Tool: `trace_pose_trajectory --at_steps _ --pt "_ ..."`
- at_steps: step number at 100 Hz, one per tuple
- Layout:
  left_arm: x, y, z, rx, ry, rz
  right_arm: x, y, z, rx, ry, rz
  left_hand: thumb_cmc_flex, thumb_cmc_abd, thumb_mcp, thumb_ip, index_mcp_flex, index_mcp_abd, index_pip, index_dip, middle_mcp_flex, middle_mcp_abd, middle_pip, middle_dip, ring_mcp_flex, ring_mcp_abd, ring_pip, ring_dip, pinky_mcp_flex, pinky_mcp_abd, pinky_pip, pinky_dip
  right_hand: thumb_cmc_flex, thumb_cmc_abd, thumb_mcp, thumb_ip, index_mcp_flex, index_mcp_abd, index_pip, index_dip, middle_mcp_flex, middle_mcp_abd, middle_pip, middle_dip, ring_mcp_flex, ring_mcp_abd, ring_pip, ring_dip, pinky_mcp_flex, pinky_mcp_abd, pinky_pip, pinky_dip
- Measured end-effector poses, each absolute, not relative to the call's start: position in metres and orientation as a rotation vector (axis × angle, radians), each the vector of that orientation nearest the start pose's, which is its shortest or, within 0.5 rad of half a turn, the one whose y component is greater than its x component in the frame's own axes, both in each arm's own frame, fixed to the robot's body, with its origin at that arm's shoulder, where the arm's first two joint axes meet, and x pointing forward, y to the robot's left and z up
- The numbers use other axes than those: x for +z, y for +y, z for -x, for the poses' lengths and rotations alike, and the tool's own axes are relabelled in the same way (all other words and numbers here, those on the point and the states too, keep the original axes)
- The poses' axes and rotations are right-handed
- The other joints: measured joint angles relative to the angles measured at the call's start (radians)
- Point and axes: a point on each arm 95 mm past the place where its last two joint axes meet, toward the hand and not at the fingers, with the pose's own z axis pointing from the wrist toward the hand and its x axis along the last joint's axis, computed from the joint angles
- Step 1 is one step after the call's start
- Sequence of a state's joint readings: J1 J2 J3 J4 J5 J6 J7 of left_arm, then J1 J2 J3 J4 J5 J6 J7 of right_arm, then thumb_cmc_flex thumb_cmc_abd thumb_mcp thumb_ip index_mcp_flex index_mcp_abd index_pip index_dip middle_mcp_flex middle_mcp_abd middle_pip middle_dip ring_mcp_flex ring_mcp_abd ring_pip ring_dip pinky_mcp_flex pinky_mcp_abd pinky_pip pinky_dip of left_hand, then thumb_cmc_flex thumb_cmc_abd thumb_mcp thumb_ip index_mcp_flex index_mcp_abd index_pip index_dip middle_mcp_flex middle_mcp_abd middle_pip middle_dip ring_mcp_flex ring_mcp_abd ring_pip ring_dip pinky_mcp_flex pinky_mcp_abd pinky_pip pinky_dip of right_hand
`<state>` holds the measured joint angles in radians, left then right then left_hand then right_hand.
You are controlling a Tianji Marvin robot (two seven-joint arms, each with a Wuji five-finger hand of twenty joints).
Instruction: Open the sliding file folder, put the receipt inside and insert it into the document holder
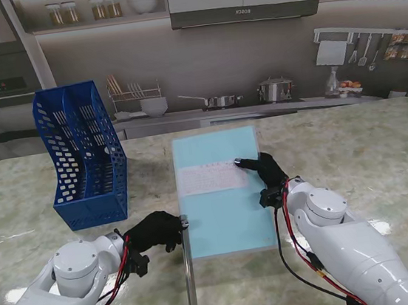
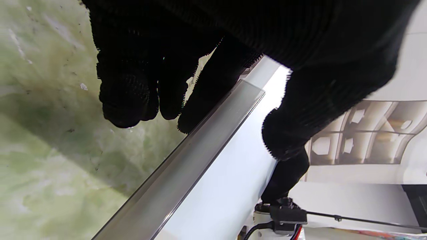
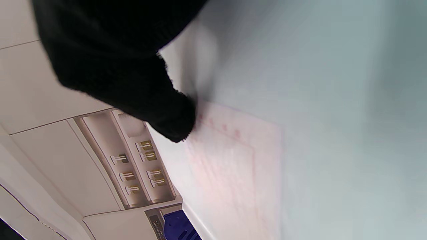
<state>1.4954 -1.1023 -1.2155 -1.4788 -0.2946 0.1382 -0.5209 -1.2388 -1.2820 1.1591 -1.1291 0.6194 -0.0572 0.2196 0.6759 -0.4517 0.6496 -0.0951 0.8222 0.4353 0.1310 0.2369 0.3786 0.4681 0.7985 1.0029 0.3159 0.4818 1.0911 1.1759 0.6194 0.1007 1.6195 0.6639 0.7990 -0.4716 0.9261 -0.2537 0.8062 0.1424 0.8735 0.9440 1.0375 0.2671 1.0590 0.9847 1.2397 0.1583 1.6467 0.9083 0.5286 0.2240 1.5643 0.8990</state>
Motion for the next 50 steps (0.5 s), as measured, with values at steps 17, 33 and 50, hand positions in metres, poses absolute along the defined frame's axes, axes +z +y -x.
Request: trace_pose_trajectory --at_steps 17,33,50 --pt "-0.361 -0.02 -0.388 -1.902 1.194 2.773 -0.346 0.029 -0.488 -1.745 -0.19 2.036 0.033 0.0 -0.021 0.0 0.029 0.008 0.01 0.0 0.047 0.008 0.032 0.012 0.074 -0.013 0.022 0.015 0.079 -0.068 0.064 -0.018 0.0 0.0 0.0 0.0 0.0 0.0 0.0 0.0 0.0 0.0 0.0 0.0 0.0 0.0 0.0 0.0 0.0 0.0 0.001 -0.001" --pt "-0.365 -0.023 -0.383 -1.878 1.203 2.791 -0.341 0.029 -0.488 -1.759 -0.195 2.023 0.078 0.0 -0.039 0.0 0.077 0.009 0.032 0.012 0.105 0.011 0.073 0.014 0.146 -0.032 0.04 0.015 0.154 -0.117 0.113 -0.046 0.0 0.0 0.0 0.0 0.0 0.0 0.0 0.0 0.0 0.0 0.0 0.0 0.0 0.0 0.0 0.0 0.0 0.0 0.002 -0.003" --pt "-0.366 -0.024 -0.377 -1.875 1.206 2.786 -0.337 0.028 -0.488 -1.773 -0.199 2.015 0.123 0.001 -0.06 0.001 0.102 -0.007 0.059 0.024 0.158 0.011 0.105 0.015 0.203 -0.057 0.062 0.012 0.213 -0.152 0.15 -0.073 0.0 0.0 0.0 0.0 0.0 0.0 0.0 0.0 0.0 0.0 0.0 0.0 0.0 0.0 0.0 0.0 0.0 0.0 0.002 -0.004"
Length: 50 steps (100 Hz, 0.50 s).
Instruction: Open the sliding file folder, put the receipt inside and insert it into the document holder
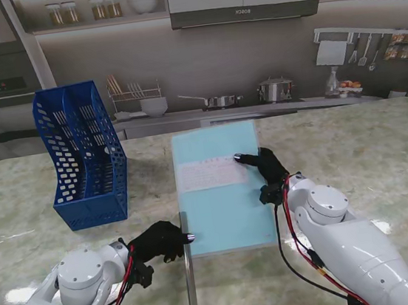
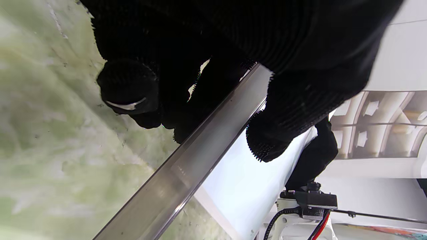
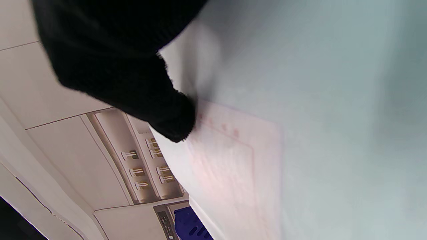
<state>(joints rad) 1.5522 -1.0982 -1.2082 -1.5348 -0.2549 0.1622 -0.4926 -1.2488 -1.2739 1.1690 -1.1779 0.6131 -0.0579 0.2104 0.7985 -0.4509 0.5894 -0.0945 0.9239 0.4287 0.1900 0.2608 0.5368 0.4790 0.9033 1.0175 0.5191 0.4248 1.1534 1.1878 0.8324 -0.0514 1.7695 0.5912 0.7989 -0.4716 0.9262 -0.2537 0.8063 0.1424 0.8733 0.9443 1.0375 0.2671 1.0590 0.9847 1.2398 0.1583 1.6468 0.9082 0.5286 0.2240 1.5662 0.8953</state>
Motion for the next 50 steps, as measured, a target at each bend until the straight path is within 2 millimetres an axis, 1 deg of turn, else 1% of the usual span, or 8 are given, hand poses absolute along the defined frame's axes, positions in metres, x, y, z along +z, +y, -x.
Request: trace_pose_trajectory --at_steps 8,14,21,30,37,43,46,50 --pt "-0.3661 -0.0242 -0.3742 -1.877 1.201 2.784 -0.3349 0.0281 -0.4884 -1.778 -0.201 2.012 0.016 0.003 -0.019 0.0 0.022 -0.003 0.003 0.0 0.023 0.0 0.013 0.0 0.028 -0.009 0.004 -0.003 0.029 -0.006 0.006 -0.014 0.0 0.0 0.0 0.0 0.0 0.0 0.0 0.0 0.0 0.0 0.0 0.0 0.0 0.0 0.0 0.0 0.0 0.0 0.0 0.0" --pt "-0.3662 -0.0247 -0.3726 -1.878 1.202 2.783 -0.3338 0.028 -0.4885 -1.781 -0.204 2.01 0.039 0.012 -0.056 -0.01 0.04 -0.011 0.013 0.0 0.05 0.0 0.023 0.0 0.049 -0.017 0.014 -0.013 0.053 -0.017 0.019 -0.027 0.0 0.0 0.0 0.0 0.0 0.0 0.0 0.0 0.0 0.0 0.0 0.0 0.0 0.0 0.0 0.0 0.0 0.0 0.0 -0.001" --pt "-0.3655 -0.0249 -0.3708 -1.88 1.198 2.776 -0.3328 0.0278 -0.4887 -1.785 -0.208 2.009 0.074 0.033 -0.116 -0.012 0.052 -0.013 0.024 0.001 0.073 -0.003 0.038 0.0 0.078 -0.025 0.025 -0.027 0.085 -0.029 0.03 -0.051 0.0 0.0 0.0 0.0 0.0 0.0 0.0 0.0 0.0 0.0 0.0 0.0 0.0 0.0 0.0 0.0 0.0 0.0 0.001 -0.001" --pt "-0.3643 -0.0253 -0.3683 -1.881 1.184 2.767 -0.3315 0.0277 -0.4888 -1.788 -0.211 2.007 0.169 0.074 -0.294 -0.015 0.063 -0.021 0.054 0.002 0.116 -0.015 0.054 0.0 0.116 -0.035 0.038 -0.053 0.129 -0.043 0.046 -0.083 0.0 0.0 0.0 0.0 0.0 0.001 0.0 0.0 0.0 0.0 0.0 0.0 0.0 0.0 0.0 0.0 0.0 0.0 0.001 -0.002" --pt "-0.3638 -0.0258 -0.3673 -1.878 1.172 2.767 -0.3304 0.0276 -0.4889 -1.791 -0.215 2.003 0.242 0.106 -0.428 -0.015 0.063 -0.023 0.085 -0.024 0.129 -0.019 0.065 0.0 0.133 -0.039 0.043 -0.065 0.149 -0.048 0.053 -0.088 0.0 0.0 0.0 0.0 0.0 0.001 0.0 0.0 0.0 0.0 0.0 0.0 0.0 0.0 0.0 0.0 0.0 0.0 0.001 -0.002" --pt "-0.3637 -0.0259 -0.3672 -1.875 1.165 2.769 -0.3293 0.0275 -0.489 -1.794 -0.221 2.002 0.282 0.113 -0.489 -0.015 0.062 -0.023 0.104 -0.042 0.133 -0.02 0.066 0.01 0.136 -0.04 0.046 -0.07 0.154 -0.05 0.053 -0.088 0.0 0.0 0.0 0.0 0.0 0.001 0.0 0.0 0.0 0.0 0.0 0.0 0.0 0.0 0.0 0.0 0.0 0.0 0.001 -0.002" --pt "-0.3637 -0.0258 -0.3672 -1.874 1.162 2.768 -0.3289 0.0275 -0.489 -1.795 -0.223 2.001 0.293 0.115 -0.502 0.003 0.061 -0.023 0.114 -0.053 0.133 -0.02 0.066 0.024 0.136 -0.04 0.047 -0.07 0.155 -0.05 0.054 -0.088 0.0 0.0 0.0 0.0 0.0 0.001 0.0 0.0 0.0 0.0 0.0 0.0 0.0 0.0 0.0 0.0 0.0 0.0 0.001 -0.002" --pt "-0.3637 -0.0258 -0.3673 -1.875 1.157 2.767 -0.3286 0.0274 -0.489 -1.795 -0.225 2.0 0.302 0.115 -0.509 0.004 0.061 -0.023 0.118 -0.062 0.134 -0.02 0.066 0.034 0.136 -0.04 0.048 -0.07 0.156 -0.05 0.054 -0.088 0.0 0.0 0.0 0.0 0.0 0.001 0.0 0.0 0.0 0.0 0.0 0.0 0.0 0.0 0.0 0.0 0.0 0.0 0.001 -0.002"
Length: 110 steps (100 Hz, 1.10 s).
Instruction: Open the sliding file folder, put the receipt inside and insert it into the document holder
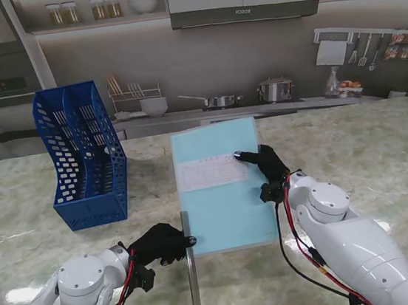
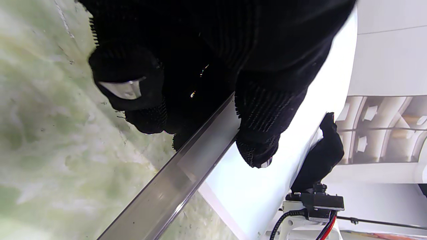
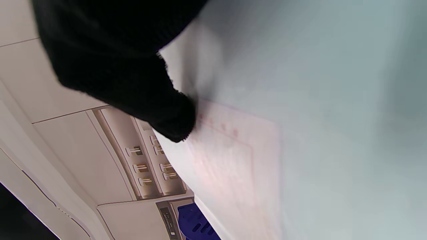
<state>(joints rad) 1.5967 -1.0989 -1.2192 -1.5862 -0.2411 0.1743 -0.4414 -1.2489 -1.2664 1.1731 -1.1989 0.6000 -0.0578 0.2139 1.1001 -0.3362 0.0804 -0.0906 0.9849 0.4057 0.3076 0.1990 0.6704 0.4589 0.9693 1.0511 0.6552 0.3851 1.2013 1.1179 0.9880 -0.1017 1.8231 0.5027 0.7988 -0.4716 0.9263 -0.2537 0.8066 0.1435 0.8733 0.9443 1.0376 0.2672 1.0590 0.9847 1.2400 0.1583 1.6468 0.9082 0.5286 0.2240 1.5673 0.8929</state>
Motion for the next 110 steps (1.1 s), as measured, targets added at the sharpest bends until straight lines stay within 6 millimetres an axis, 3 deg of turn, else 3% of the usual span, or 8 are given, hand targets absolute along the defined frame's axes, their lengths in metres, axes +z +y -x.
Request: trace_pose_trajectory --at_steps 61,110 --pt "-0.357 -0.023 -0.364 -1.941 1.112 2.733 -0.324 0.023 -0.49 -1.79 -0.288 1.982 0.015 0.0 0.001 -0.002 -0.016 0.004 0.038 -0.015 0.0 0.0 0.0 0.026 0.0 0.0 0.002 0.0 0.001 -0.002 0.015 0.0 -0.002 0.013 0.001 0.0 0.0 0.0 -0.012 0.027 0.02 0.0 0.0 0.011 0.014 0.0 0.03 -0.003 0.019 0.009 0.015 -0.006" --pt "-0.345 -0.023 -0.362 -1.991 1.137 2.694 -0.32 0.025 -0.491 -1.757 -0.401 1.964 0.016 0.001 0.003 -0.003 -0.021 0.011 0.054 -0.015 0.01 0.005 0.0 0.026 0.019 0.001 0.002 -0.004 0.026 -0.003 0.017 -0.009 -0.014 0.014 0.018 0.0 0.0 0.0 -0.013 0.075 0.043 -0.001 0.006 0.039 0.04 0.0 0.099 0.038 0.114 0.023 0.042 0.018"
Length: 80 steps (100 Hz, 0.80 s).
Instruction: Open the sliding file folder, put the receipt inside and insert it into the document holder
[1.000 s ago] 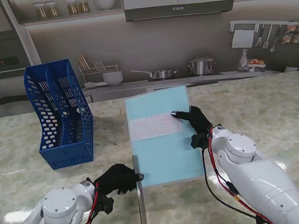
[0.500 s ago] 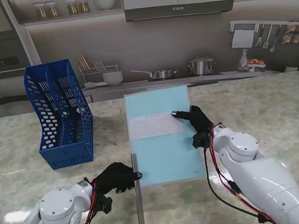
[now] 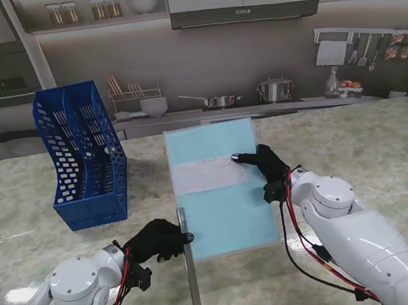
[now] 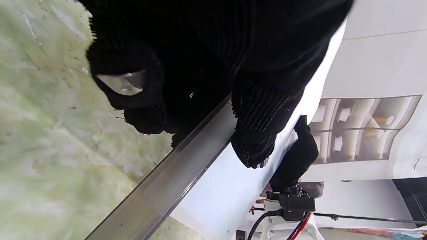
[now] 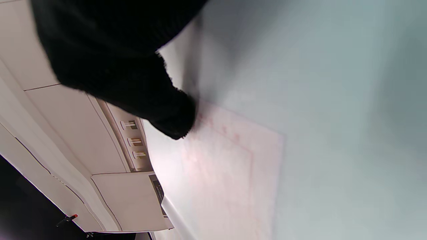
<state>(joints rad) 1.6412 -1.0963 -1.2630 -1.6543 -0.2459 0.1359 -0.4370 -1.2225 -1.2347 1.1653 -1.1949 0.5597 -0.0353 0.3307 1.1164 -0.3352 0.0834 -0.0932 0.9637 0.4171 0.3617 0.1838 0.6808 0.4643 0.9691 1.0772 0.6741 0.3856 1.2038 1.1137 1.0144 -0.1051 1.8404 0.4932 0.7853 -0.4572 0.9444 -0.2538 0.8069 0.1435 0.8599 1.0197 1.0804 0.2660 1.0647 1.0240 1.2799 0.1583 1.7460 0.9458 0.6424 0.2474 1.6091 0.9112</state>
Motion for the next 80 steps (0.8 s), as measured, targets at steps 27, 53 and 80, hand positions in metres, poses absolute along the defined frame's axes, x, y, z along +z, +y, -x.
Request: trace_pose_trajectory --at_steps 27,53,80 --pt "-0.338 -0.023 -0.363 -1.997 1.149 2.669 -0.319 0.027 -0.49 -1.721 -0.482 1.951 0.0 0.001 0.0 -0.001 0.0 0.003 0.0 0.0 0.0 0.003 0.011 -0.013 0.012 0.0 0.007 -0.014 0.02 -0.006 0.0 -0.002 -0.009 0.0 0.012 0.0 0.011 0.0 -0.007 0.021 0.006 -0.002 0.0 0.003 0.009 -0.001 0.001 0.013 0.015 0.001 0.003 0.0" --pt "-0.329 -0.023 -0.366 -2.008 1.127 2.641 -0.318 0.028 -0.487 -1.686 -0.594 1.923 0.0 0.001 0.0 -0.003 0.01 0.008 0.005 0.0 0.019 0.005 0.02 -0.028 0.04 0.003 0.008 -0.036 0.055 -0.008 0.0 -0.027 -0.014 0.017 0.013 0.0 0.011 0.0 -0.008 0.036 0.007 -0.002 0.0 0.003 0.009 -0.001 0.001 0.025 0.023 0.001 0.004 0.0" --pt "-0.322 -0.024 -0.367 -2.028 1.121 2.619 -0.315 0.03 -0.486 -1.636 -0.702 1.886 0.001 0.001 0.016 -0.004 0.013 0.009 0.009 0.012 0.028 0.006 0.028 -0.049 0.05 0.004 0.011 -0.063 0.068 -0.01 0.0 -0.037 -0.019 0.025 0.013 0.0 0.011 0.0 -0.009 0.04 0.007 -0.002 0.0 0.004 0.009 -0.002 0.001 0.027 0.029 0.001 0.005 0.0"
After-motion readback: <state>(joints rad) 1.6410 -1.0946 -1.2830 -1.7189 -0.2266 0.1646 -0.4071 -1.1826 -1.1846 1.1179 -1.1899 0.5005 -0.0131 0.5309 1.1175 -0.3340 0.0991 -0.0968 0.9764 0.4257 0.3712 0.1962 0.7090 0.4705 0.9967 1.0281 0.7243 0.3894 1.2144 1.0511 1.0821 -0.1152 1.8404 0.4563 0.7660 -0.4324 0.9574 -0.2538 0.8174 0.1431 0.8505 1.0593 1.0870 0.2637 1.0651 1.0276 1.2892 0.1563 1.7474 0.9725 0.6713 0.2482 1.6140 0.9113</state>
